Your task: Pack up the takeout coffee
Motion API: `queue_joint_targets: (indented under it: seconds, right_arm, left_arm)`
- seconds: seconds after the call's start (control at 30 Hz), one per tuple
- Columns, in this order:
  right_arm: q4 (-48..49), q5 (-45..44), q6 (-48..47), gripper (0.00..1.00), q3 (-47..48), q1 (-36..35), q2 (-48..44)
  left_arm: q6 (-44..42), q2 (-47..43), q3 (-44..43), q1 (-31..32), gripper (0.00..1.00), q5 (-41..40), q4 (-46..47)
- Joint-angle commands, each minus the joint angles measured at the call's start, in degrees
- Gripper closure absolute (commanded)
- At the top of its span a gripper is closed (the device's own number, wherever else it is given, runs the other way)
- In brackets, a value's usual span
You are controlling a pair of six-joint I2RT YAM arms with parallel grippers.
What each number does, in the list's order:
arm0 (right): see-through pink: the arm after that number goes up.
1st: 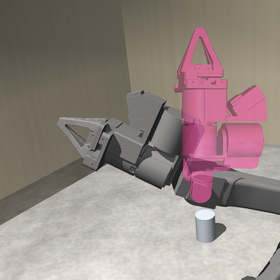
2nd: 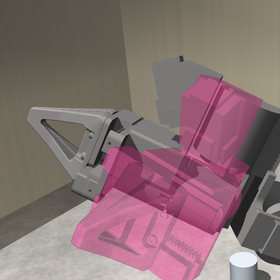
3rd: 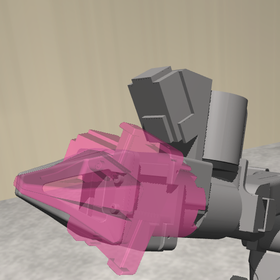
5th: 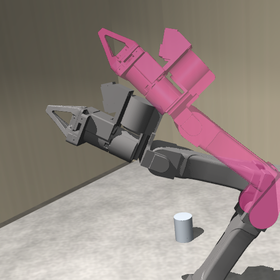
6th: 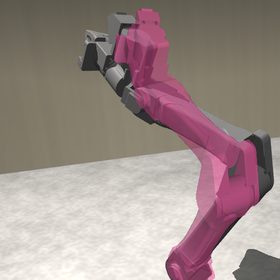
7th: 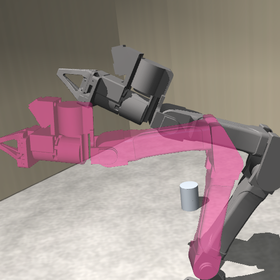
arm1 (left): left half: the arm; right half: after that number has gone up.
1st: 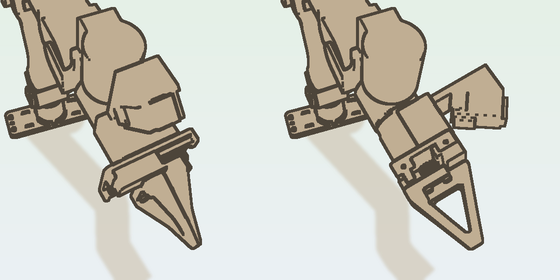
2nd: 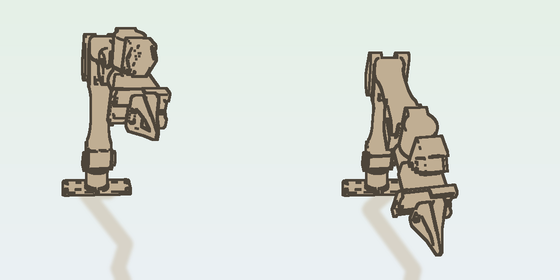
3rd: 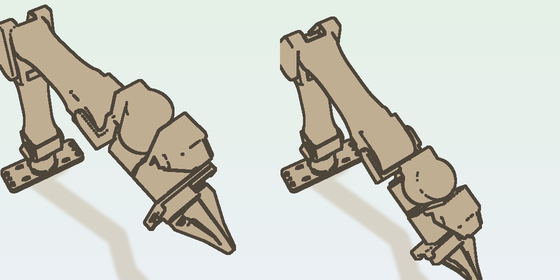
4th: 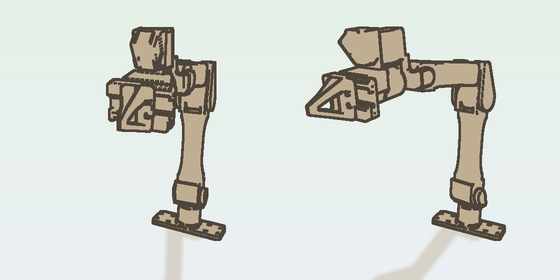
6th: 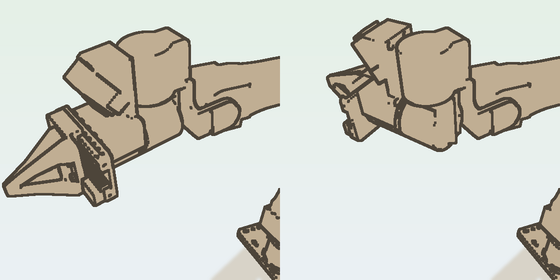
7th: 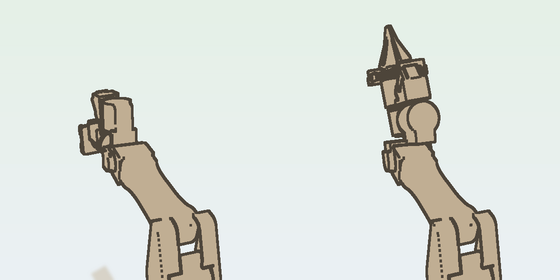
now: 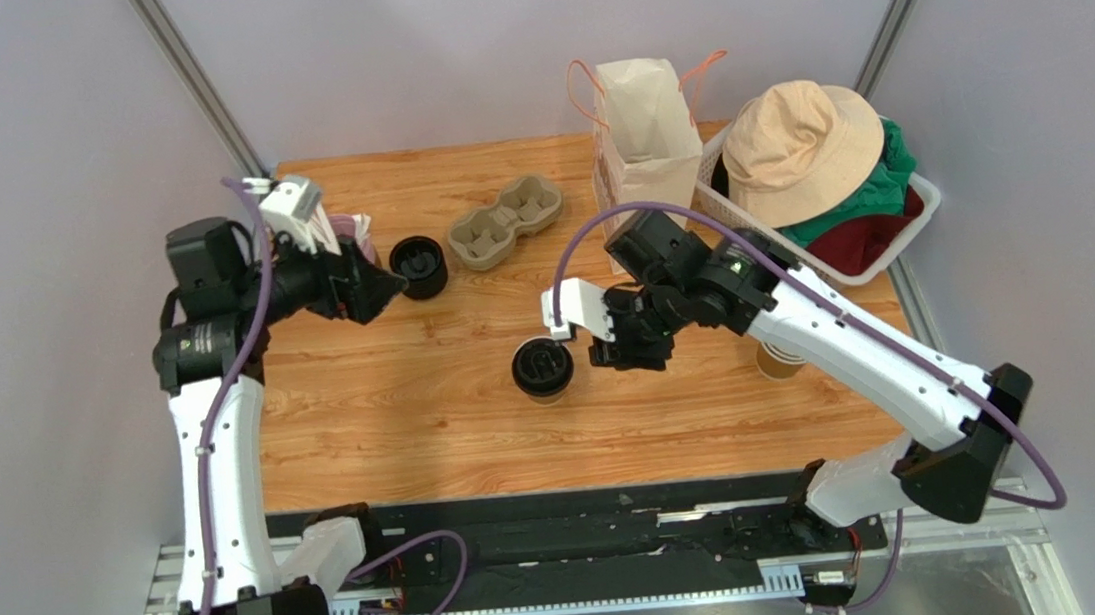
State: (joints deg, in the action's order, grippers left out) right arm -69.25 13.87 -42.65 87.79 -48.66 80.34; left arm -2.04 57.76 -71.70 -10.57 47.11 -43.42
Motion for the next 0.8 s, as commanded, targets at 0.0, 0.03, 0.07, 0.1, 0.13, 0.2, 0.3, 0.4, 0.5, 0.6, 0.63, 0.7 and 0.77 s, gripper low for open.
queue_joint_targets:
  seconds: [0.0, 0.03, 0.07, 0.1, 0.13, 0.2, 0.3, 0.4, 0.5, 0.6, 0.63, 0.7, 0.77]
  right_arm:
    - [13.2, 12.1, -5.0, 0.57, -8.1, 0.1, -4.5]
    - [14.2, 13.1, -5.3, 0.58, -8.9, 0.1, -4.7]
    - [15.4, 15.1, -5.4, 0.61, -9.2, 0.1, -4.3]
    - [16.8, 16.5, -5.8, 0.61, -9.3, 0.1, -3.9]
    - [17.2, 17.8, -6.9, 0.62, -9.5, 0.1, -3.3]
    - [19.4, 21.1, -7.4, 0.64, -9.4, 0.1, -0.9]
    - [20.8, 22.9, -6.7, 0.65, -7.5, 0.1, 3.6]
    - [20.7, 23.8, -6.9, 0.63, -5.0, 0.0, 7.8]
    - [20.7, 25.5, -6.8, 0.61, -3.6, 0.0, 10.4]
    - [20.9, 25.7, -6.7, 0.59, -2.9, 0.1, 11.9]
    - [20.9, 25.4, -6.7, 0.57, -3.0, -0.1, 12.3]
    - [21.7, 24.5, -6.7, 0.57, -3.4, -0.1, 12.4]
    - [21.9, 23.9, -6.8, 0.57, -4.2, -0.1, 12.6]
  left_arm:
    - [-4.6, 5.1, -0.7, 5.2, 0.01, -7.1, -3.2]
    - [-4.3, 6.7, -0.4, 5.2, 0.01, -6.9, -2.9]
    - [-4.1, 7.2, 0.0, 5.1, 0.01, -6.8, -2.1]
    - [-3.5, 7.4, 0.1, 5.2, 0.01, -6.8, -1.7]
    - [-3.3, 7.2, 0.3, 5.2, 0.01, -6.8, -1.1]
    - [-3.2, 6.3, 0.3, 5.1, 0.01, -6.7, -0.3]
    - [-3.5, 5.0, 0.9, 5.1, 0.01, -7.1, -0.1]
    - [-3.6, 3.3, 2.4, 5.1, 0.01, -8.2, 0.8]
    - [-3.8, 1.8, 3.2, 5.1, 0.01, -9.2, 1.3]
    - [-3.8, 1.2, 3.3, 5.1, 0.01, -9.4, 1.5]
    - [-3.8, 1.1, 3.5, 5.1, 0.01, -9.4, 1.5]
    - [-3.8, 0.9, 3.6, 5.1, 0.01, -9.5, 1.8]
    - [-3.7, 0.8, 3.9, 5.1, 0.01, -9.7, 2.1]
